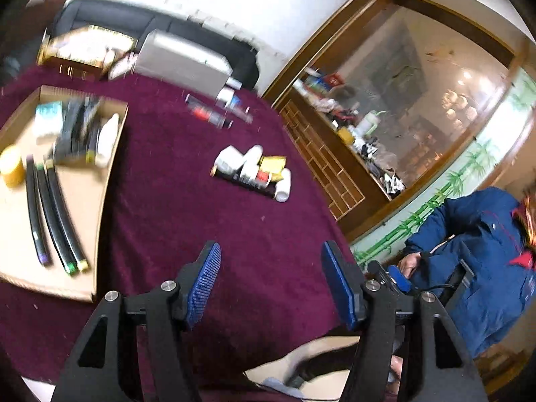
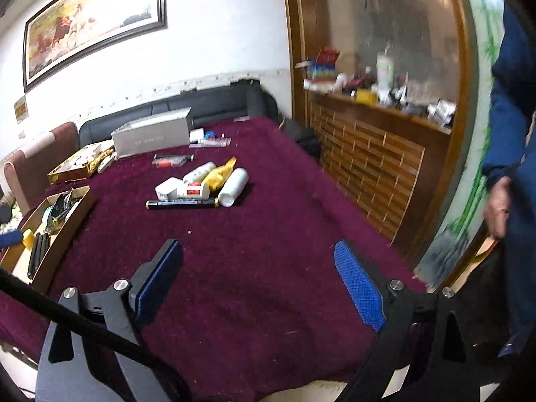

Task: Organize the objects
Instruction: 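Move both open grippers back toward the remaining items on the table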

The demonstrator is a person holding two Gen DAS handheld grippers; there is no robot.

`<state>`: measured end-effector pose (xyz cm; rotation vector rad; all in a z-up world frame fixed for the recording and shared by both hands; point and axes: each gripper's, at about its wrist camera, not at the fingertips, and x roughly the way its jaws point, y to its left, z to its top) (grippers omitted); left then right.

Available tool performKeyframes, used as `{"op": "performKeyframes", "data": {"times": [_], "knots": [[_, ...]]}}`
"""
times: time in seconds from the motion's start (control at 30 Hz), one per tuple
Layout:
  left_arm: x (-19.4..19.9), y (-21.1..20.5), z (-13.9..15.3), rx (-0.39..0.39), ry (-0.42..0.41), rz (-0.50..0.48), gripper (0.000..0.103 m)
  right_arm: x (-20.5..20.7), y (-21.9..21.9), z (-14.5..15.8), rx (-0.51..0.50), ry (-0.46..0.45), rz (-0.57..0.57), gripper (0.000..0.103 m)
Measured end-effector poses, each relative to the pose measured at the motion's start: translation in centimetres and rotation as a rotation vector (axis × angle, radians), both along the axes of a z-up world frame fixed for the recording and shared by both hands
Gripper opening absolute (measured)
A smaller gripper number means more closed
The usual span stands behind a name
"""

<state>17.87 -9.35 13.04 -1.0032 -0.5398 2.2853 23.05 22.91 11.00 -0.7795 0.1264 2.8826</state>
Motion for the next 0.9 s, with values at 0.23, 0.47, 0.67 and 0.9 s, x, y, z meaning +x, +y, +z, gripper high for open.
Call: {"op": "performKeyframes", "data": {"times": [0.23,0.47,0.67,0.9], "knots": [[0.9,1.5,3.4,-0.139,0.218,0.059,0.06,-2.8,1.0,1.7,0.019,0.038,-0.037,0.094],[-2.8,2.5,0.7,-0.192,0.159,0.039,0.062,-11.1,2.6,-0.6,-0.211,-0.147,0.074,0.094],[-6.9,1.7,-3.5,-0.236,0.026,0.073,0.061,-17.0,1.4,-0.9,-0.32,-0.205,0.211,0.094],[-8.8,0.2,-7.1,-0.268,-0.07,0.105,0.061,-24.6,-1.6,-3.3,-0.459,-0.336,0.391,0.094]]}}
